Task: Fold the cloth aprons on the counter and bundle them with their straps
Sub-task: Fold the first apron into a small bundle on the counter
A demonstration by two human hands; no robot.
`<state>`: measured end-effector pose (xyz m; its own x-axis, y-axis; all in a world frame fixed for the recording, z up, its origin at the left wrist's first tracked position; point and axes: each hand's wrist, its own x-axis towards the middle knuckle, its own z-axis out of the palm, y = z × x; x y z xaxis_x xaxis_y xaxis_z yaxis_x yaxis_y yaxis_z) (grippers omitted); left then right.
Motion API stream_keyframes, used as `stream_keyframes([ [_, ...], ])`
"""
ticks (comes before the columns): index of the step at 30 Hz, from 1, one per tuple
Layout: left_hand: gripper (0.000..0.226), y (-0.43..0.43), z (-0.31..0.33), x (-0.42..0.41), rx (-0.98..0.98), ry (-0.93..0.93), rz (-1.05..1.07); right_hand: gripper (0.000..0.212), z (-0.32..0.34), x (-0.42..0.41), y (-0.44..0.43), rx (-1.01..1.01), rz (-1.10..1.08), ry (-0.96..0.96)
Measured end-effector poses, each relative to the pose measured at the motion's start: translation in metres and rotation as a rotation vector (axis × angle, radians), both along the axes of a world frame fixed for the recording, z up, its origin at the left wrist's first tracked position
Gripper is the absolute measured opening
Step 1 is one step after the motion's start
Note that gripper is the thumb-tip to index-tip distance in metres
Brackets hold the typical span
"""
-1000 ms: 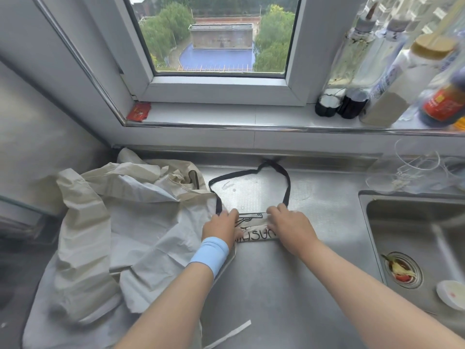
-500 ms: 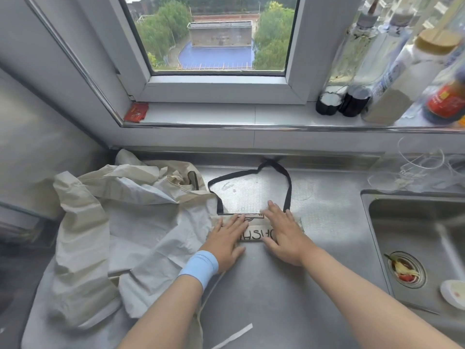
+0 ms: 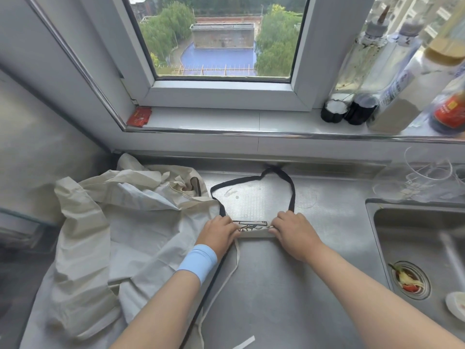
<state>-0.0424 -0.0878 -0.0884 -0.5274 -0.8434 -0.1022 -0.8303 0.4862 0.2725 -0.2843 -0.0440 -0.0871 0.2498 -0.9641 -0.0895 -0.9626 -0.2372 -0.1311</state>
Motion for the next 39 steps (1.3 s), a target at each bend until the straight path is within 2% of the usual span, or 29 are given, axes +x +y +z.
stream_keyframes([
  [2,0.034,-0.008,0.004,-0.004,0.072,-0.058,0.055,0.031,0.004,0.000,-0.005,0.040,-0.027,-0.018],
  [4,0.025,-0.013,0.008,-0.010,0.123,-0.039,0.141,0.027,0.008,0.000,-0.007,0.067,-0.100,-0.118],
  [6,0.028,-0.017,0.009,-0.017,0.131,-0.053,0.194,0.037,0.010,0.002,-0.010,0.098,-0.155,-0.166],
  [8,0.033,-0.018,0.012,-0.024,0.024,-0.088,0.176,0.050,0.006,0.010,-0.014,0.068,-0.130,-0.093],
  [10,0.028,-0.016,0.014,-0.035,-0.070,-0.085,0.081,0.066,0.003,0.019,-0.016,0.039,-0.083,-0.030],
  [12,0.036,-0.011,0.014,-0.040,-0.102,-0.064,-0.087,0.070,-0.001,0.023,-0.013,0.094,-0.063,-0.015],
  [14,0.044,-0.005,0.010,-0.038,-0.047,-0.080,-0.178,0.059,-0.008,0.019,-0.008,0.168,-0.066,-0.029],
  [15,0.049,-0.003,0.005,-0.034,-0.013,-0.085,-0.186,0.056,-0.010,0.017,-0.007,0.181,-0.060,-0.036],
  [18,0.070,0.001,-0.011,-0.017,0.076,-0.146,-0.202,0.070,-0.009,0.010,-0.009,0.221,-0.004,-0.070],
  [22,0.077,-0.005,-0.013,-0.010,0.129,-0.174,-0.226,0.079,-0.010,-0.003,-0.012,0.228,0.023,-0.281],
  [27,0.075,-0.005,-0.009,-0.014,0.183,-0.163,-0.163,0.036,-0.016,-0.012,-0.015,0.126,0.095,-0.278],
  [30,0.064,-0.006,-0.001,-0.019,0.152,-0.190,-0.103,0.027,-0.008,-0.008,-0.024,-0.020,0.205,-0.102],
  [32,0.047,-0.009,0.006,-0.025,0.074,-0.198,-0.119,0.017,0.005,-0.002,-0.029,-0.107,0.252,0.041],
  [34,0.033,-0.014,0.015,-0.030,-0.054,-0.186,-0.129,0.026,0.017,0.003,-0.033,-0.106,0.271,0.132],
  [35,0.031,-0.016,0.022,-0.030,-0.055,-0.172,-0.112,0.032,0.025,0.005,-0.035,-0.064,0.263,0.143],
  [39,0.028,-0.027,0.062,-0.024,0.231,-0.169,-0.024,0.028,0.070,0.015,-0.042,0.124,0.165,0.055],
])
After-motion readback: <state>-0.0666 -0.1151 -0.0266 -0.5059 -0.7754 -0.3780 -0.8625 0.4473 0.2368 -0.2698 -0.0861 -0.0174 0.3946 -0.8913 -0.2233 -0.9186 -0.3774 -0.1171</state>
